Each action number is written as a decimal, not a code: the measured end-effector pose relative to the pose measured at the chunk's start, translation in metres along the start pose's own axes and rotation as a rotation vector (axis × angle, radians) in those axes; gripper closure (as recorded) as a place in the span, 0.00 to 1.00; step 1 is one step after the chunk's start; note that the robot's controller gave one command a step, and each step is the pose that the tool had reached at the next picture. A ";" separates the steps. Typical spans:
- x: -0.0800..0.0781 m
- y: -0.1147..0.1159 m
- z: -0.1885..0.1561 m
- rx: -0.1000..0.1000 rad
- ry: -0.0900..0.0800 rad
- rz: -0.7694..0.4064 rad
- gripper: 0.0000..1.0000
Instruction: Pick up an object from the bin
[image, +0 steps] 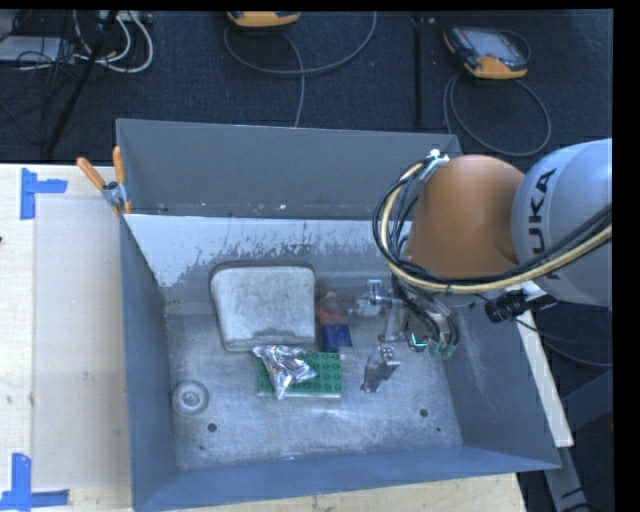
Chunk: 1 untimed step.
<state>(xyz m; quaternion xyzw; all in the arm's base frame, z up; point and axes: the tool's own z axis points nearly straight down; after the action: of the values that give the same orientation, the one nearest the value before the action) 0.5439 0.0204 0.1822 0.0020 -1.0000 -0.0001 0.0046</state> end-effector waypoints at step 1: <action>-0.018 0.043 0.080 0.003 -0.012 -0.224 0.00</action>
Offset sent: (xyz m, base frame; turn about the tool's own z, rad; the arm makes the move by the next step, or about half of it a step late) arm 0.0182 0.0502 -0.0967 -0.2367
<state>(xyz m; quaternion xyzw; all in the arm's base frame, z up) 0.5614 0.0635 0.1017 0.1139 -0.9935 0.0007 -0.0012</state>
